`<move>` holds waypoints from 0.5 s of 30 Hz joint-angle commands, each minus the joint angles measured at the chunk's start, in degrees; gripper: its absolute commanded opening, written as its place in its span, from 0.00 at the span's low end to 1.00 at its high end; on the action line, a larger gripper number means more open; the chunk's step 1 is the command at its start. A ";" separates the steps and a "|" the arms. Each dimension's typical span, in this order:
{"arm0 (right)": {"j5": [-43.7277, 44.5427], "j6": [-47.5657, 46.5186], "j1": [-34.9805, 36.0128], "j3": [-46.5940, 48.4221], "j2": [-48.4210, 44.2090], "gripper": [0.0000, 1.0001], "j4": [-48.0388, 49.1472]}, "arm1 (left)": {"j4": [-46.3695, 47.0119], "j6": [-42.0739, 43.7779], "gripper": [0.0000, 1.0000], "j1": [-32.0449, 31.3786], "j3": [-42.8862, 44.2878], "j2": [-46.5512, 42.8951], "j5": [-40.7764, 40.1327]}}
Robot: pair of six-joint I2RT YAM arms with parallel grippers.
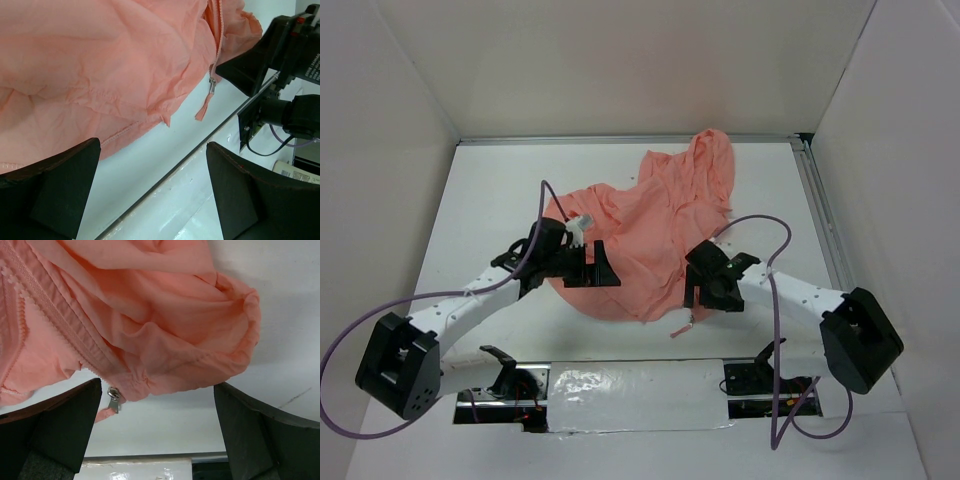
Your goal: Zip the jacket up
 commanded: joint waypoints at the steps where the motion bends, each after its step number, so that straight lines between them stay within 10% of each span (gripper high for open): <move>1: 1.45 -0.03 -0.71 1.10 0.46 0.99 2.65 | -0.62 0.78 0.99 -0.04 -0.92 -3.55 -0.01; 15: 0.83 0.93 -1.77 -1.19 -4.55 1.00 2.22 | -2.29 0.16 0.99 -0.04 -1.62 -6.89 -1.15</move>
